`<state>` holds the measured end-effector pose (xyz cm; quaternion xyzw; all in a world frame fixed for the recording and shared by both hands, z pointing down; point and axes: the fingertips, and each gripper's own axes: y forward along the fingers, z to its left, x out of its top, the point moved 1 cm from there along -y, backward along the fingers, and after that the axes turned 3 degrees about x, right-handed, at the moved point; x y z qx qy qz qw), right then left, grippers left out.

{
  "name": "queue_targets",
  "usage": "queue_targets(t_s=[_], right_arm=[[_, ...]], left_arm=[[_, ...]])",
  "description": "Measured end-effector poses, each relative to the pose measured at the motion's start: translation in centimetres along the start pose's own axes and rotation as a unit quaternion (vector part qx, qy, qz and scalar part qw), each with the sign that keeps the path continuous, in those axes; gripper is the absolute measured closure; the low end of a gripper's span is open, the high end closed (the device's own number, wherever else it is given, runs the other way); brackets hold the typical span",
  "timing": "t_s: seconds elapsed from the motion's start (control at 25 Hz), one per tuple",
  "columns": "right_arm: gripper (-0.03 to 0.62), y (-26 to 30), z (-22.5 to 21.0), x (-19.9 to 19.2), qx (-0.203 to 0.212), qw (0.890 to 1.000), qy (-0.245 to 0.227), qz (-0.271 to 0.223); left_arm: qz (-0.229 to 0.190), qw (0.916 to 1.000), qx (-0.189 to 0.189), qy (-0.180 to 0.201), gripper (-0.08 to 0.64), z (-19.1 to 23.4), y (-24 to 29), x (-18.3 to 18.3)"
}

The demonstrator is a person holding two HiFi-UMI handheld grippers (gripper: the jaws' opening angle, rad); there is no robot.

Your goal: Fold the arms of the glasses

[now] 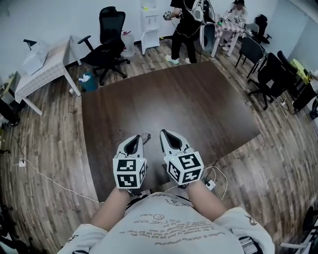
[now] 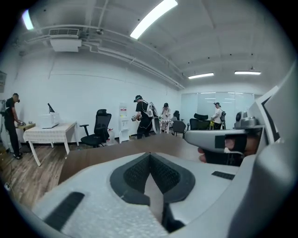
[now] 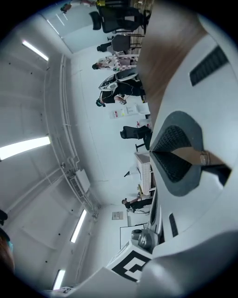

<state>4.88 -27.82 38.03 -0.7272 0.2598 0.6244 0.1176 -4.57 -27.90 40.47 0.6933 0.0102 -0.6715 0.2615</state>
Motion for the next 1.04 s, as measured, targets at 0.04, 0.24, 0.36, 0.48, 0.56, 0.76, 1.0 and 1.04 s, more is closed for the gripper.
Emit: queue_targets(t_s=[0.04,0.24,0.36,0.48,0.56,0.76,1.0,1.04], right_arm=[[0.58,-0.1,0.4,0.2,0.005,1.0,-0.002,-0.005],[0.58,0.3,2.3,-0.1,0.028,1.0,-0.009,-0.008],[0.58,0.6,2.8,-0.6,0.038,0.999,-0.004,-0.004],[0.58,0.7,3.1,-0.6,0.045,0.999,-0.002,-0.003],[0.58,0.9,3.2,-0.6,0.048,0.999,-0.002,-0.002],[0.58,0.7,3.0,-0.9,0.052,0.999,0.0,0.002],[0.58,-0.3,2.8,-1.9,0.055,0.998,0.023,0.004],[0.58,-0.4,2.8,-2.3,0.056,0.998,0.029,0.006]], left_arm=[[-0.009,0.9999,0.005,-0.003,0.546,-0.1,-0.7,0.4],[-0.02,0.9992,0.033,0.001,0.546,0.7,-2.4,0.6],[-0.01,0.9988,0.048,0.004,0.546,1.2,-2.7,0.0],[-0.007,0.9986,0.052,-0.002,0.546,1.5,-2.8,-0.2],[-0.009,0.9985,0.055,-0.001,0.546,1.7,-2.9,0.0],[-0.007,0.998,0.063,0.003,0.546,1.5,-3.0,0.1],[0.004,0.9978,0.065,0.014,0.546,0.5,-4.0,-0.6],[0.008,0.9977,0.065,0.016,0.546,0.4,-4.2,-0.8]])
